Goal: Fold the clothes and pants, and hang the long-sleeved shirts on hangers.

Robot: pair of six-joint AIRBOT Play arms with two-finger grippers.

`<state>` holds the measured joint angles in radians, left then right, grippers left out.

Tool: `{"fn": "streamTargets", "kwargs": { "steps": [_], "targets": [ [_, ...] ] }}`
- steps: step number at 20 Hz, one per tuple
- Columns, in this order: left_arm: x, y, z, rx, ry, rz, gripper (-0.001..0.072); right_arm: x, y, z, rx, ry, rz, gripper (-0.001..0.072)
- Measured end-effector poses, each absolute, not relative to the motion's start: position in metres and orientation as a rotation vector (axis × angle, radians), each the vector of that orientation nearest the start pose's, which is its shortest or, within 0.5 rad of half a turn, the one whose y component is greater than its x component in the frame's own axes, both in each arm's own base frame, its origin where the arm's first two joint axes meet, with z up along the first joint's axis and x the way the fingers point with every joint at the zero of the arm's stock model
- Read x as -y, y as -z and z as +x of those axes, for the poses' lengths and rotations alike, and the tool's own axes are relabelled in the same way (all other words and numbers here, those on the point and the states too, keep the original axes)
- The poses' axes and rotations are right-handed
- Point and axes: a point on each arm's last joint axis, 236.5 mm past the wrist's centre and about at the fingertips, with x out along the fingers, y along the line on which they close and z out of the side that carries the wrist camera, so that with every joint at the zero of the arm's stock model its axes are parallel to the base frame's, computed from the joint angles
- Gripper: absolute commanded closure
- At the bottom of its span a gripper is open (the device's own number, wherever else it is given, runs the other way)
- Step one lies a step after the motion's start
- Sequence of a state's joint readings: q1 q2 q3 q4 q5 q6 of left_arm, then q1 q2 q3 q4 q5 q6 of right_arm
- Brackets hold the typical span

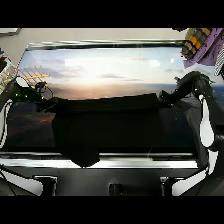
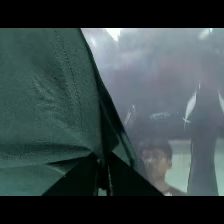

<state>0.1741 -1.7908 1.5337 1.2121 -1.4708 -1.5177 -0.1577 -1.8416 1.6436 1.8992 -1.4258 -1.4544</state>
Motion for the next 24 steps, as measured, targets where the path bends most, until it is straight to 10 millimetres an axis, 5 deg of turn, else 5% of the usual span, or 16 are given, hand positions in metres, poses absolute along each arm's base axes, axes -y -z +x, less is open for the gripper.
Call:
{"fn": "streamTargets", "kwargs": {
  "steps": [4, 6, 10, 11, 14, 17, 18, 19, 20, 24],
  "targets": [
    [0.009, 0.077, 0.406, -1.684, 0.139, -0.429, 0.0689, -0.008, 0.074, 0.437, -1.637, 0.002, 0.526, 0.068],
    [0.006, 0.08, 0.404, -1.692, 0.131, -0.419, 0.0658, -0.009, 0.076, 0.433, -1.658, 0.0, 0.529, 0.0572],
    [0.003, 0.084, 0.407, -1.684, 0.117, -0.4, 0.0374, -0.014, 0.08, 0.43, -1.682, -0.011, 0.55, 0.0331],
    [0.003, 0.083, 0.408, -1.678, 0.117, -0.399, 0.0374, -0.017, 0.078, 0.429, -1.685, -0.027, 0.556, 0.0329],
    [-0.007, 0.069, 0.411, -1.638, 0.1, -0.398, 0.0374, -0.017, 0.058, 0.432, -1.638, -0.083, 0.537, 0.0324],
    [-0.032, 0.037, 0.408, -1.562, 0.061, -0.435, 0.0371, 0.004, 0.023, 0.436, -1.534, -0.115, 0.491, 0.0292],
    [-0.04, 0.026, 0.402, -1.535, 0.049, -0.465, 0.0315, 0.016, 0.012, 0.435, -1.499, -0.11, 0.488, 0.0293],
    [-0.045, 0.018, 0.392, -1.521, 0.037, -0.5, 0.0133, 0.027, 0.002, 0.433, -1.466, -0.1, 0.493, 0.0293],
    [-0.049, 0.013, 0.376, -1.515, 0.023, -0.542, 0.0092, 0.039, -0.007, 0.43, -1.435, -0.087, 0.507, 0.0294],
    [-0.023, 0.018, 0.292, -1.57, -0.012, -0.737, 0.0095, 0.063, -0.015, 0.399, -1.396, -0.043, 0.583, 0.0294]
  ]
}}
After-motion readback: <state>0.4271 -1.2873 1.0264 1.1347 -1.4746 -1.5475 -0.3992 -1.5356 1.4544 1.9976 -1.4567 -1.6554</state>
